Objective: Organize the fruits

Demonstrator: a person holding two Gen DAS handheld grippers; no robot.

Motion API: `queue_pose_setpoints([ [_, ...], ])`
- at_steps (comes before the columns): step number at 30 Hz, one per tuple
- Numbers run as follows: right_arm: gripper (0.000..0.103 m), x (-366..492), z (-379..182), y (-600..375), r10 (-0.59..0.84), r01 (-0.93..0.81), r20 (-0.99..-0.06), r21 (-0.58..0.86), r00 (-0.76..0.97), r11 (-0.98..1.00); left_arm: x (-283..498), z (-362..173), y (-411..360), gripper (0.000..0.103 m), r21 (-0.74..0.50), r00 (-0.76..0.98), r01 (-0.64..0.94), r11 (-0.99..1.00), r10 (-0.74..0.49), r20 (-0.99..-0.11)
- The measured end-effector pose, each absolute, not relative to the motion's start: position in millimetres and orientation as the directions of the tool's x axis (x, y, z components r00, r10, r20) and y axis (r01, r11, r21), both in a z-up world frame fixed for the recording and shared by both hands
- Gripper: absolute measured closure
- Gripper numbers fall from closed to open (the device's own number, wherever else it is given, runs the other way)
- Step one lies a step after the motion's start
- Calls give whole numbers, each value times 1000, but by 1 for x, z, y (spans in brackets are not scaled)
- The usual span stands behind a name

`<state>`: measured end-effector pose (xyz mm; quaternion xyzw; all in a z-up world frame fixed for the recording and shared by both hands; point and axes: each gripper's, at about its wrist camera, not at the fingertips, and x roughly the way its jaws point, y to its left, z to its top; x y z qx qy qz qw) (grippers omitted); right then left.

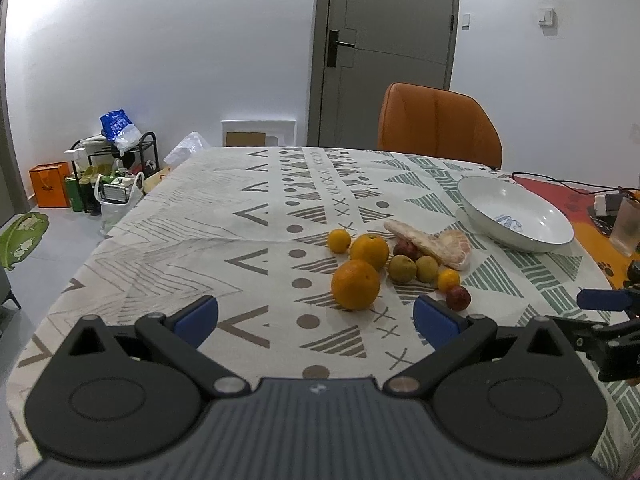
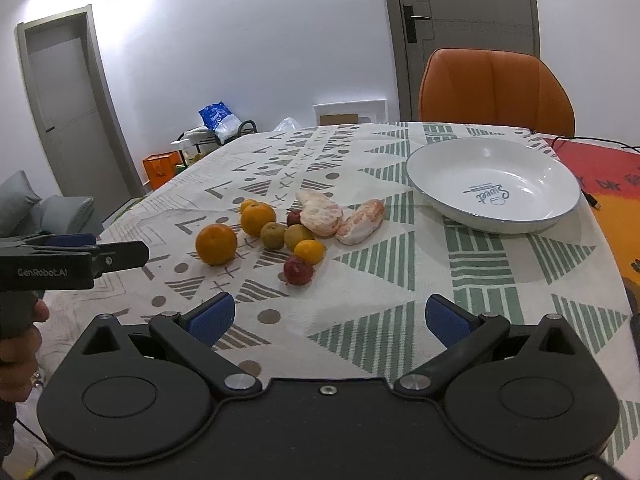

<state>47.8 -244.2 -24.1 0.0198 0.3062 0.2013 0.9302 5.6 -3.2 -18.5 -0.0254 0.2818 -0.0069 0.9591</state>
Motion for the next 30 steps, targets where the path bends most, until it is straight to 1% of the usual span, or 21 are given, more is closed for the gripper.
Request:
queue_pose_setpoints([
  [5, 1, 54, -29, -247, 410, -369, -552, 190, 726, 910, 13, -24, -6, 1, -50, 841, 11, 999, -37, -540],
  [9, 12, 62, -32, -245, 427, -381, -557, 203, 713, 902, 18, -27, -7, 2, -48, 847, 16, 999, -38, -530],
  [11, 15, 65, -34, -242, 436, -393, -556, 202, 708, 897, 23, -29, -7, 2, -53, 847, 16, 998, -42, -531],
  [13, 18, 69, -35, -241, 451, -402, -556, 217, 698, 890, 27, -31, -8, 5, -57, 845, 20, 998, -47, -533],
  [18, 33, 76, -39, -236, 460, -413, -558, 218, 691, 885, 37, -36, -11, 9, -56, 837, 35, 998, -60, -544],
  [20, 36, 80, -41, -234, 471, -423, -561, 224, 681, 878, 41, -38, -11, 11, -58, 835, 39, 998, -65, -546],
  [23, 42, 85, -43, -231, 480, -430, -565, 232, 671, 873, 46, -41, -12, 17, -64, 830, 46, 997, -74, -553],
  [28, 47, 93, -47, -226, 486, -440, -576, 231, 657, 868, 57, -47, -14, 30, -73, 816, 57, 996, -89, -571],
  [30, 51, 96, -48, -225, 487, -441, -580, 231, 653, 867, 61, -49, -15, 34, -76, 809, 64, 995, -96, -580],
])
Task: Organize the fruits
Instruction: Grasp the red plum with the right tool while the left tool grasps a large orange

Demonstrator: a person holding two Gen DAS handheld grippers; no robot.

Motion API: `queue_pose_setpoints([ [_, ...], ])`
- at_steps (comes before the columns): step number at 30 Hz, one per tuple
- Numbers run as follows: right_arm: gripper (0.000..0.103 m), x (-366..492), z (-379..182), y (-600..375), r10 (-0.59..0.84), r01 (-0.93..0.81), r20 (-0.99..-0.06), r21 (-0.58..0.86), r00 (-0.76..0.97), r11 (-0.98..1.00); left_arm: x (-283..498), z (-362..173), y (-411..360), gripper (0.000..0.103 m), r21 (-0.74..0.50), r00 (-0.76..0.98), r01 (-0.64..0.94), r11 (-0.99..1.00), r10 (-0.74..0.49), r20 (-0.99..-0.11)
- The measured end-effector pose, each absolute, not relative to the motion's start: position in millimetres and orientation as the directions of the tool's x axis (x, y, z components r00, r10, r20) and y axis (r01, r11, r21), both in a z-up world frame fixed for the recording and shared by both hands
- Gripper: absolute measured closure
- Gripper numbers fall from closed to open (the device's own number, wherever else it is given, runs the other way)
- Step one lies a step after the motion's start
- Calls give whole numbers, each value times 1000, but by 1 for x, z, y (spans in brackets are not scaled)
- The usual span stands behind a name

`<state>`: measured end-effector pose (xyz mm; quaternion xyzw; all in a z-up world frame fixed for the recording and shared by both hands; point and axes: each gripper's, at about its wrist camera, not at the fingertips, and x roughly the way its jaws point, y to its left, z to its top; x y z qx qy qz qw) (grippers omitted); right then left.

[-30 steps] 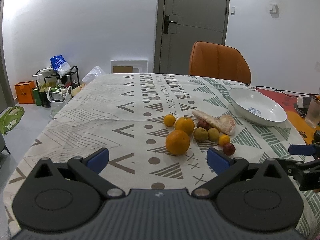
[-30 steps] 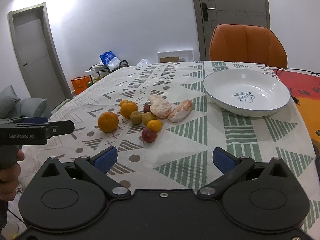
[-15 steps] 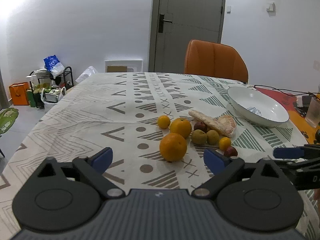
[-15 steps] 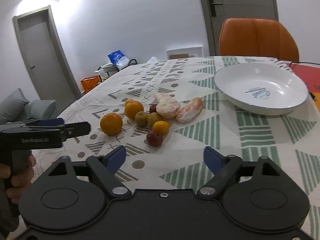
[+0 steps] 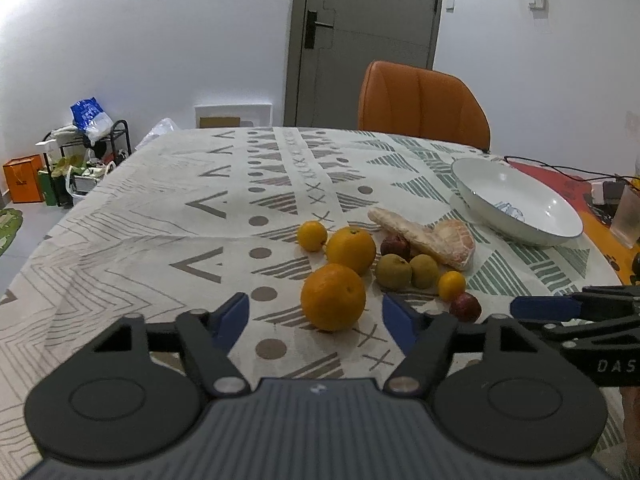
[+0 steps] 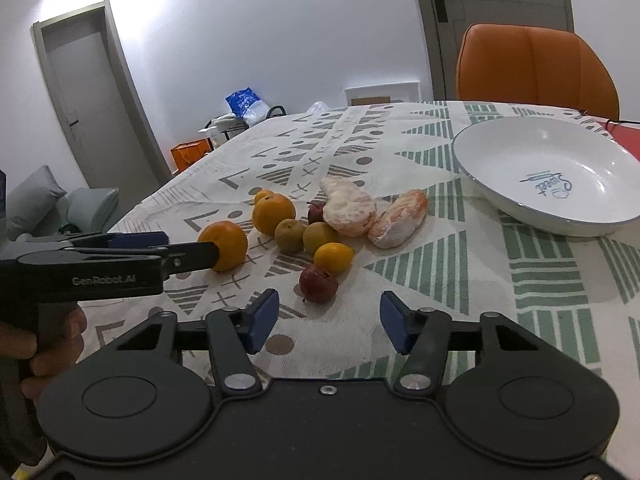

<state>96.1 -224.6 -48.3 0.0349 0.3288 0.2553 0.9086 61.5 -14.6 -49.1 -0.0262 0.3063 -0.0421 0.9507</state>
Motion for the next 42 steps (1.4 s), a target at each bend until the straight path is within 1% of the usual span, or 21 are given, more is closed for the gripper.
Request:
queue_pose_setpoints([
  [6, 53, 105, -52, -215, 488, -448, -588, 226, 645, 865, 72, -54, -14, 37, -90, 799, 83, 993, -120, -589],
  [8, 54, 108, -53, -211, 480, -448, -595, 216, 644, 868, 75, -57, -14, 39, -97, 795, 85, 992, -126, -594],
  [10, 57, 109, -54, -207, 479, -455, -592, 204, 648, 867, 78, -60, -16, 43, -97, 787, 87, 991, -128, -603],
  [11, 61, 110, -55, -206, 476, -455, -590, 196, 652, 868, 80, -63, -17, 44, -90, 782, 88, 992, -125, -611],
  [12, 69, 110, -55, -205, 474, -456, -588, 192, 656, 869, 82, -65, -20, 45, -73, 776, 89, 993, -115, -621],
  [13, 74, 110, -56, -205, 472, -456, -586, 189, 659, 870, 82, -65, -23, 46, -51, 781, 88, 995, -101, -617],
  [14, 80, 111, -56, -205, 474, -455, -584, 193, 659, 869, 83, -65, -26, 47, -34, 781, 87, 996, -89, -618],
  [16, 81, 113, -57, -206, 482, -455, -580, 205, 657, 867, 85, -64, -28, 57, -32, 780, 89, 996, -90, -619],
  [18, 81, 114, -57, -208, 487, -454, -576, 214, 656, 865, 86, -63, -29, 63, -44, 779, 90, 995, -98, -619],
  [27, 81, 111, -51, -226, 482, -436, -544, 222, 687, 872, 90, -61, -36, 64, -44, 777, 89, 995, -97, -622],
  [42, 81, 109, -39, -253, 460, -396, -489, 234, 741, 888, 89, -37, -64, 64, -14, 816, 148, 989, -130, -564],
])
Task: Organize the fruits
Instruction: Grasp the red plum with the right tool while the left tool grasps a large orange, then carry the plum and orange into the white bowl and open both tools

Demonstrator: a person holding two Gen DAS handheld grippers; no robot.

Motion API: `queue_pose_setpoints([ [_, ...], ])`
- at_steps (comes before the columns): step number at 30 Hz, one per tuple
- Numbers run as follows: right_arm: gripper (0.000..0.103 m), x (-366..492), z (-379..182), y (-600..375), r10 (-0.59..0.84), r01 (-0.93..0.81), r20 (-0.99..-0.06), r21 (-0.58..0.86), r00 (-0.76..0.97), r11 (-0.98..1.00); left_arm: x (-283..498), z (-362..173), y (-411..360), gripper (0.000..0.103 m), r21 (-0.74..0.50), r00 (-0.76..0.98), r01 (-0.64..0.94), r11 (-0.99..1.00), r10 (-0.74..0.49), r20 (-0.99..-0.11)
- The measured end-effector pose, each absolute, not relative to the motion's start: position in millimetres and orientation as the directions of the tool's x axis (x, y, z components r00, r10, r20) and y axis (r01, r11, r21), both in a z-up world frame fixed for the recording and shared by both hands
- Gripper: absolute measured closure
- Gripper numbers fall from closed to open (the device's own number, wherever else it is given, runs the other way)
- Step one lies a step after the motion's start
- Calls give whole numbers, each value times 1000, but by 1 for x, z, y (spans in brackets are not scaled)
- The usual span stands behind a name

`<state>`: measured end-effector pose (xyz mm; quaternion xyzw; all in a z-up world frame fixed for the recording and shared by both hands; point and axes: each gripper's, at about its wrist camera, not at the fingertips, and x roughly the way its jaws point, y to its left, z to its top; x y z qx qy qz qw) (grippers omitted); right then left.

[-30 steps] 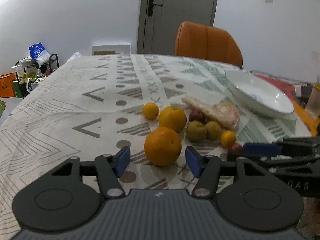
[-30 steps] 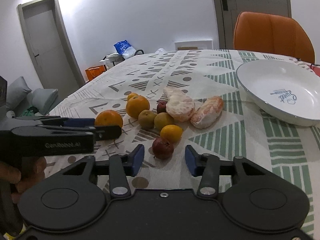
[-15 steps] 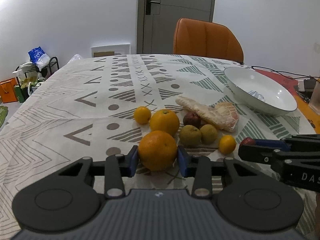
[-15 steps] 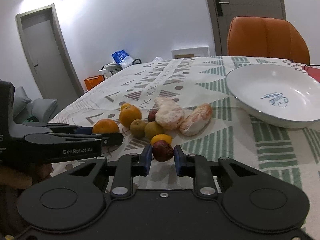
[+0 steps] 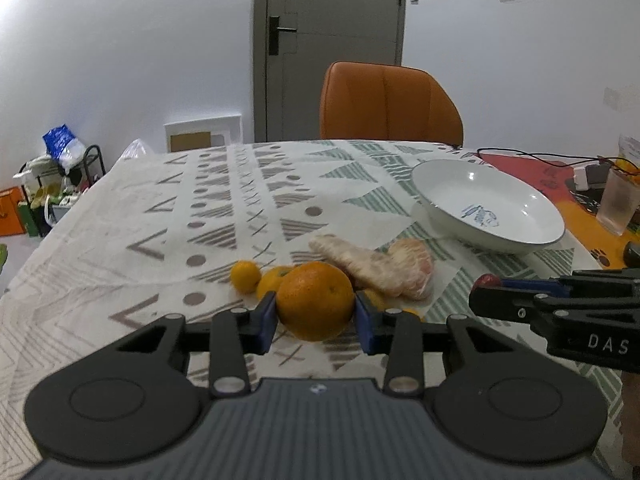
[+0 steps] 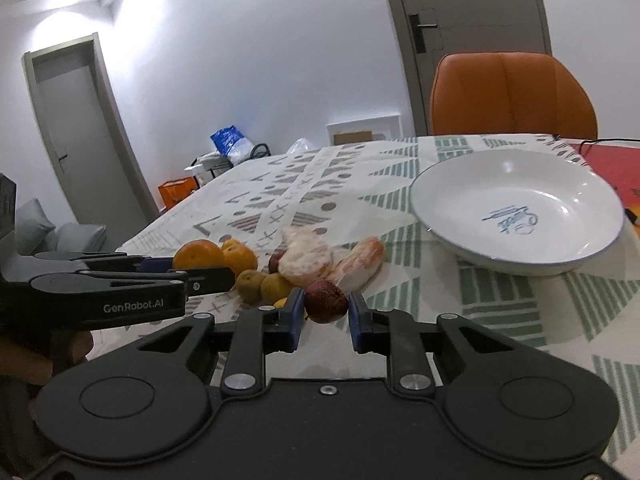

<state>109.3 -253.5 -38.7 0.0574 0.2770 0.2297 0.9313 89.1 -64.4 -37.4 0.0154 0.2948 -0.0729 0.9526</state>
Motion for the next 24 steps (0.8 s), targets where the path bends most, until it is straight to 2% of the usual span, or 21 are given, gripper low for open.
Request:
queue_pose_setpoints([
  [24, 81, 129, -25, -320, 319, -247, -445, 212, 837, 945, 128, -24, -128, 64, -35, 825, 269, 963, -249, -508],
])
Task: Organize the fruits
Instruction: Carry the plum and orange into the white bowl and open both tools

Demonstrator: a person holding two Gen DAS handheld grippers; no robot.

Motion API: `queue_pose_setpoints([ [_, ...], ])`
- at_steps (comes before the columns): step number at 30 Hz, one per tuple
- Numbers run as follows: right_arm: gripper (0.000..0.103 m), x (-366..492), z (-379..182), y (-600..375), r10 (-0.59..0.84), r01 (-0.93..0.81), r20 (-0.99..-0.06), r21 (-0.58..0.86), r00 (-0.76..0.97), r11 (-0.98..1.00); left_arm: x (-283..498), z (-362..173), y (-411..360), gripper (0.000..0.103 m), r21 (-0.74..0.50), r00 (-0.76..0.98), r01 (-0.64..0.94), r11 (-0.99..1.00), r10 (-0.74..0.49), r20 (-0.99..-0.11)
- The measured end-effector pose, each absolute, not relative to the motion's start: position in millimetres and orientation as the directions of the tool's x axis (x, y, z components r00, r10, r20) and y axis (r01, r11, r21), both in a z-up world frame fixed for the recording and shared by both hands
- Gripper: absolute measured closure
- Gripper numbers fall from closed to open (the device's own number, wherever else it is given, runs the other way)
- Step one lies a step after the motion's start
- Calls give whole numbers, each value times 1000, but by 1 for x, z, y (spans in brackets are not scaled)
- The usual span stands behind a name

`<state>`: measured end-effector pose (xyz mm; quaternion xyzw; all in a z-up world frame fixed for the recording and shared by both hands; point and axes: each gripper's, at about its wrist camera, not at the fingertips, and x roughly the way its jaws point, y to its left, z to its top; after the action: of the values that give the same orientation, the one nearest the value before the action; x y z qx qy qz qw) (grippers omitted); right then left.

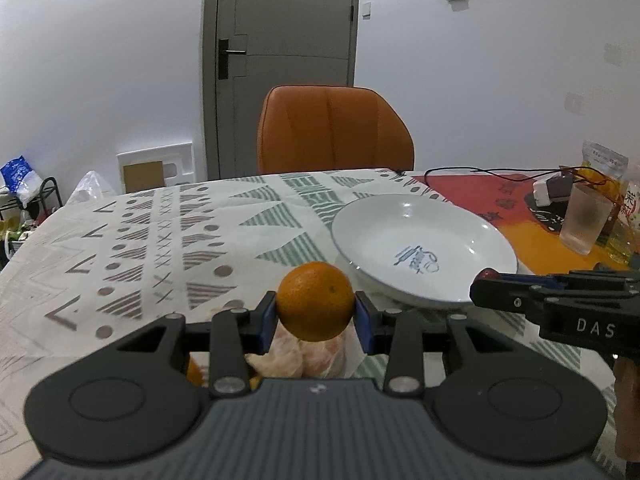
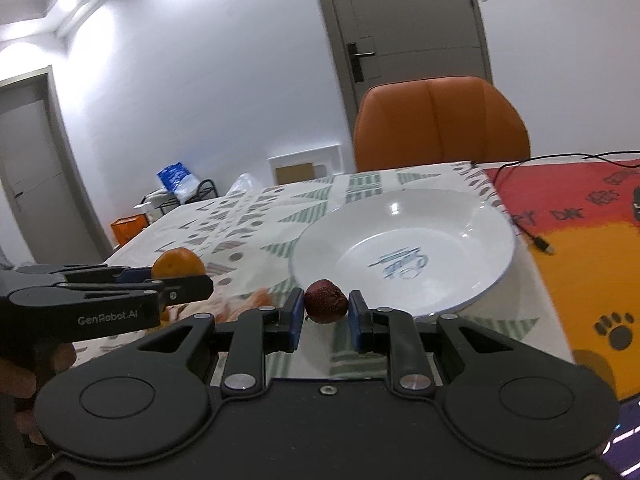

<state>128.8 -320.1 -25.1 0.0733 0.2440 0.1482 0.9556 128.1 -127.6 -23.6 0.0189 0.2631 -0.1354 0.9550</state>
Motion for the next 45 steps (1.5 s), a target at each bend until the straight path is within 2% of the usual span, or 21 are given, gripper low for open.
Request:
queue_pose_setpoints([
  [18, 81, 164, -40, -346, 201, -120, -467, 197, 861, 973, 175, -34, -162, 64, -40, 797, 307, 951, -280, -535],
  [26, 80, 170, -42, -349, 186, -106, -472, 191, 862, 976, 186, -35, -179, 64, -25, 798, 317, 948, -281, -534],
  [28, 75, 170, -42, -351, 180, -96, -473, 195, 863, 976, 190, -36, -181, 64, -22, 801, 310, 951, -273, -533],
  [38, 75, 149, -37, -366, 163, -65, -454, 223, 876, 973, 197, -39, -198, 64, -18, 790, 332, 943, -288, -541],
  [45, 74, 147, -35, -367, 177, -74, -444, 241, 878, 968, 189, -29, -197, 63, 3, 816, 318, 948, -272, -510],
])
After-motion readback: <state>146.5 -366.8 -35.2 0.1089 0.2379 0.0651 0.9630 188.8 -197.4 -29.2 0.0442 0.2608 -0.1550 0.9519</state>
